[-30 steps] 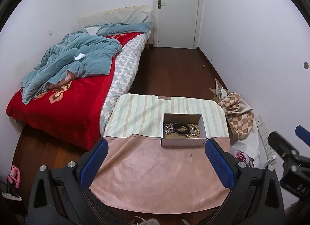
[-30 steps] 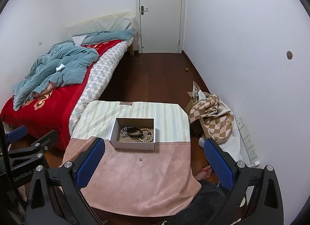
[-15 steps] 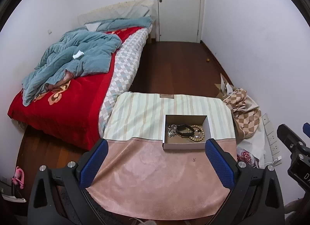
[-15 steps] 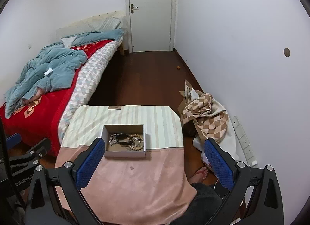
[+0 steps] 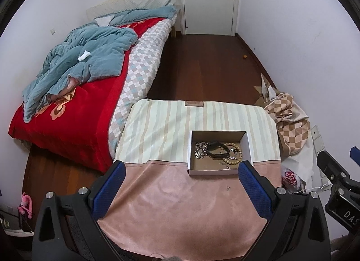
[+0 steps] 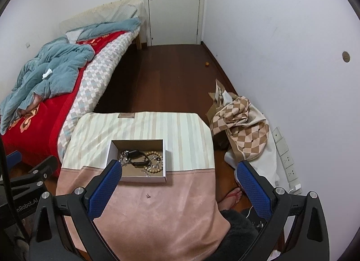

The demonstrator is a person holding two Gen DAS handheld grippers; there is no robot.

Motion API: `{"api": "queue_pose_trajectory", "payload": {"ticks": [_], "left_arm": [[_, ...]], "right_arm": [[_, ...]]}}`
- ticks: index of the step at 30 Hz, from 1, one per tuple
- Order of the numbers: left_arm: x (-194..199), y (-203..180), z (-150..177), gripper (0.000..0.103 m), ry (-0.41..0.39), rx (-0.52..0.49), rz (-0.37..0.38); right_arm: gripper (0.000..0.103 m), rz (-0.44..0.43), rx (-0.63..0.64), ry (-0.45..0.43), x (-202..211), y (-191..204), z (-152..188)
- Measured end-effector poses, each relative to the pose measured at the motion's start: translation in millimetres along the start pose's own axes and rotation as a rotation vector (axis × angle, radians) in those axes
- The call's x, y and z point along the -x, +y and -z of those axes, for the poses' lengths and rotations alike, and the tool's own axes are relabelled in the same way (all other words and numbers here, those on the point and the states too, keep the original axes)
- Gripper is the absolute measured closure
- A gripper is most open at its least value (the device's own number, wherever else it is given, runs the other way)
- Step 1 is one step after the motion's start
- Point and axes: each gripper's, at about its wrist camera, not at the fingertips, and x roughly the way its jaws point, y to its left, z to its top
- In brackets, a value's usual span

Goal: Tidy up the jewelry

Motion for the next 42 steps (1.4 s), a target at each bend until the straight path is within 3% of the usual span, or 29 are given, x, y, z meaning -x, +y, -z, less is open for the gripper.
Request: {"api": "queue_pose_trajectory", "payload": {"ticks": [8,42], "left_arm": [[-15,-1,2,0.001,0.048,0.004,0.009],[-14,1,10,0.001,0.055,0.017,0.006]], "right_arm": [[0.0,-0.001,0.009,0.044,-16,1,3],[0.0,-0.003,0.042,0.072,-19,5,6]]}}
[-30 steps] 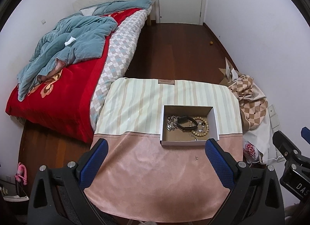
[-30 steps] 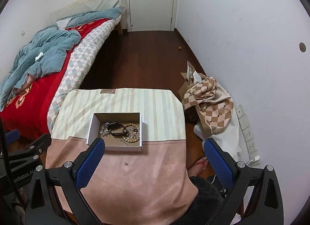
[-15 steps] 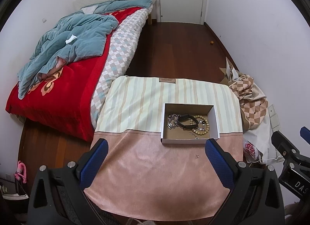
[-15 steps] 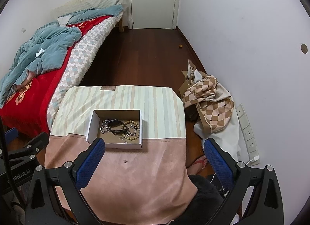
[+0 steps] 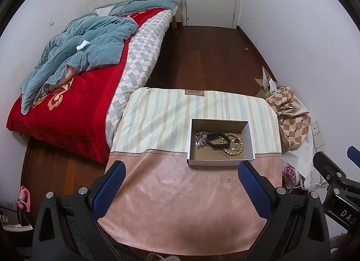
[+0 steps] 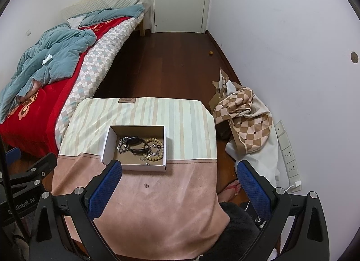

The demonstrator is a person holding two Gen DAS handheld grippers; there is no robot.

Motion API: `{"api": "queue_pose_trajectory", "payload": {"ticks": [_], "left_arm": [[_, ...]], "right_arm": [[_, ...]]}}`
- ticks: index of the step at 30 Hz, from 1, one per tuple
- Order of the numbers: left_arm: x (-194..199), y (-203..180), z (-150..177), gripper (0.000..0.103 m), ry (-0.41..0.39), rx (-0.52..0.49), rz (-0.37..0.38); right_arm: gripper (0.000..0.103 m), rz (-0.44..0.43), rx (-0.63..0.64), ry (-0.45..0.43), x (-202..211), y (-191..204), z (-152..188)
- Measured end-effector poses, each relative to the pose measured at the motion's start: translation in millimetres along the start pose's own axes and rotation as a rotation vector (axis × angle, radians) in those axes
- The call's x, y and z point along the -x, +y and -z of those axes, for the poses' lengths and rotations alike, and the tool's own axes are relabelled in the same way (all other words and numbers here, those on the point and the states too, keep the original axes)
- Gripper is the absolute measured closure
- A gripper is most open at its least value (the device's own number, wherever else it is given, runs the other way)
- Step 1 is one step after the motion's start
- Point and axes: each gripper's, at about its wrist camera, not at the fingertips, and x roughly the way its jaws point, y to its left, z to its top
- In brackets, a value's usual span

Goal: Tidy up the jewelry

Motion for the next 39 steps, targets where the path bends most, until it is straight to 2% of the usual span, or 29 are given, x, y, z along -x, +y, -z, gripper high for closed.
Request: {"api": "queue_pose_trajectory", "payload": {"ticks": [39], "left_arm": [[8.4,-2.0,2.0,0.001,-0.014,-0.013,-0.011]], "right_arm": [[0.0,-0.008,0.007,0.0,-0.2,0.0,0.7]]}}
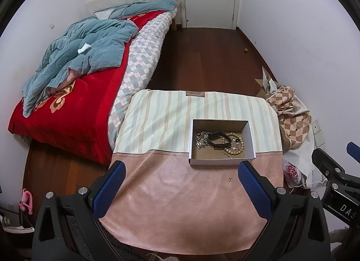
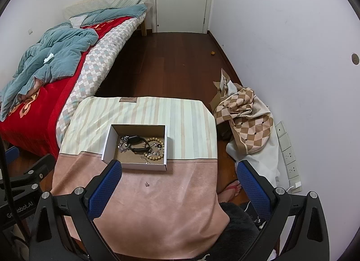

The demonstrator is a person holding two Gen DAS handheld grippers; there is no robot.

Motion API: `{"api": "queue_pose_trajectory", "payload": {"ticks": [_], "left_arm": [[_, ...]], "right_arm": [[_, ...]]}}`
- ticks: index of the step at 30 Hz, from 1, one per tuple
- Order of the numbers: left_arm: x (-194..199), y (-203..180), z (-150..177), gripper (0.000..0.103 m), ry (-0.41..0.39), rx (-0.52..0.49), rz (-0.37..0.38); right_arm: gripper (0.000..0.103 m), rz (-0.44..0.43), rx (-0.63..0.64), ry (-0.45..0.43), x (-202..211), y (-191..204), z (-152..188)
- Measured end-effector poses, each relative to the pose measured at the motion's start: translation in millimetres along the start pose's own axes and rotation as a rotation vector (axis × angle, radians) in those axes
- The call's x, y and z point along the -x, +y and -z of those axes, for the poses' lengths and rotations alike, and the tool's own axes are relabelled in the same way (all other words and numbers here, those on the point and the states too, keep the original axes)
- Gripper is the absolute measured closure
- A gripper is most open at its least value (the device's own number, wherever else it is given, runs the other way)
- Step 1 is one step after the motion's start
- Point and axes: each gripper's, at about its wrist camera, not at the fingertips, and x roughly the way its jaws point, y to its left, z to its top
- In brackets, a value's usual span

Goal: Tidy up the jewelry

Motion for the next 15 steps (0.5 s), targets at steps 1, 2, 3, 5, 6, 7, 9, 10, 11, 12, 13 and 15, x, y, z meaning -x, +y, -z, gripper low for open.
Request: {"api": "queue_pose_trajectory", "payload": {"ticks": [1,2,3,5,6,7,9,10,11,12,13,15], "left_arm": [[-0.2,-0.3,0.2,0.001,-0.001,0.001,0.0],[-0.5,-0.3,0.0,0.001,-0.001,0.001,-0.002],[-0.3,-0.1,0.1,0.001,0.001,0.0,-0.003],[0.3,0.6,0.0,0.001,-0.001,0.002,-0.003],[0.2,0.4,-0.1,0.001,-0.001,0.001,-0.003],[0.4,0.7,0.1,0.001,0.0,0.0,-0.002],[0.4,0.9,0.1,0.001,0.0,0.001,-0.001],[0.7,0.8,0.1,0.001,-0.002,0.001,0.003],[1.3,0.7,0.1,0.001,-0.006,-0.001,0.004],[2.2,1.3,0.2,0.001,-0.011,-0.003,0.001],[3.3,1.5,0.8,0.001,-0.016,-0.004,0.002],[4.2,1.8,0.5,0.001,-0.017,-0.004,0.006]], "right_arm": [[0.0,0.0,0.0,0.0,-0.3,-0.3,0.0],[0.0,0.0,0.0,0.0,-0.3,-0.3,0.1],[0.0,0.0,0.0,-0.001,0.1,0.0,0.1],[0.0,0.0,-0.001,-0.002,0.1,-0.4,-0.1],[0.0,0.0,-0.001,-0.002,0.4,-0.3,0.0],[0.0,0.0,0.001,-0.002,0.3,-0.3,-0.1],[0.0,0.0,0.001,-0.002,0.6,-0.3,0.0],[0.0,0.0,0.001,-0.002,0.6,-0.3,-0.1],[0.0,-0.001,0.001,-0.002,0.5,-0.3,-0.1],[0.0,-0.001,0.001,-0.002,0.4,-0.3,-0.1],[0.0,-0.001,0.002,-0.002,1.0,0.3,0.0],[0.0,-0.001,0.002,-0.002,0.9,0.3,0.1]]}}
